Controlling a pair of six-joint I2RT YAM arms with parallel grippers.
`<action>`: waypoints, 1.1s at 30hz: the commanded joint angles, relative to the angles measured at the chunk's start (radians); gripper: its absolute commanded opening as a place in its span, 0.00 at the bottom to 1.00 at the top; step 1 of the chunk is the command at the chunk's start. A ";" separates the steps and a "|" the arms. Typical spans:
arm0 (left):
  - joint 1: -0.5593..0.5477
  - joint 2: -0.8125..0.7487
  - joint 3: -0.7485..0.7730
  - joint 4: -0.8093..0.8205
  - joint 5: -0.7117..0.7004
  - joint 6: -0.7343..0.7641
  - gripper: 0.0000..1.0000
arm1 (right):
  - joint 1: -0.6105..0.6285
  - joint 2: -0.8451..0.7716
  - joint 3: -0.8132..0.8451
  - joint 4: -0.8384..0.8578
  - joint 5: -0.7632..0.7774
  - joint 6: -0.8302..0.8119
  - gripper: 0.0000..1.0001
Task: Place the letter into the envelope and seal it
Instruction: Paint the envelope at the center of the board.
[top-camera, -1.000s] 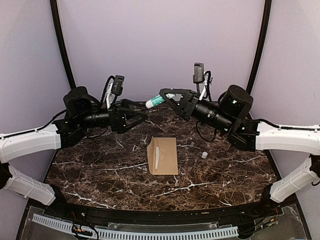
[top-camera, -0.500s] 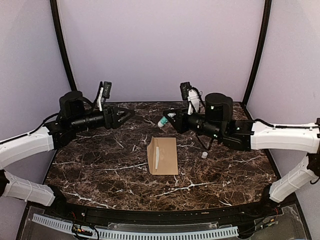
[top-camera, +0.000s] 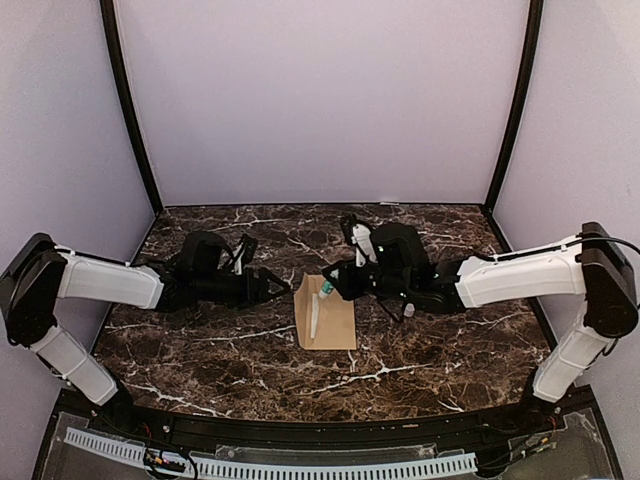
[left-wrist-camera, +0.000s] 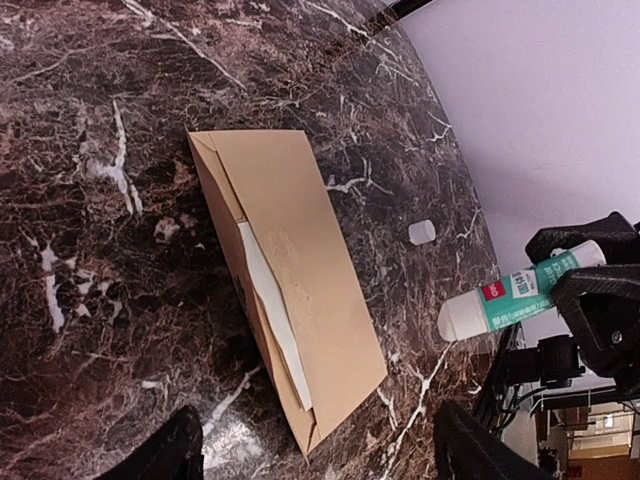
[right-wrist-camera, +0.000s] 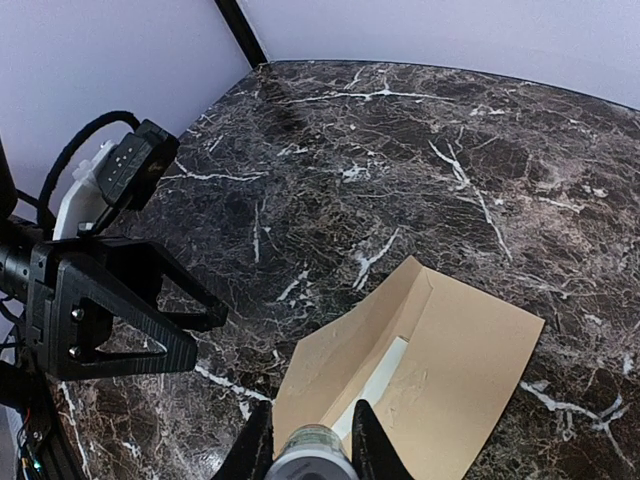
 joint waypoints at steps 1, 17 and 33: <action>-0.022 0.080 0.060 0.008 0.010 -0.005 0.78 | -0.031 0.037 -0.013 0.079 -0.025 0.036 0.00; -0.066 0.318 0.230 -0.085 -0.037 0.030 0.51 | -0.050 0.171 0.039 0.081 -0.007 -0.009 0.00; -0.077 0.363 0.300 -0.197 -0.109 0.087 0.09 | -0.074 0.279 0.127 0.100 0.026 -0.027 0.00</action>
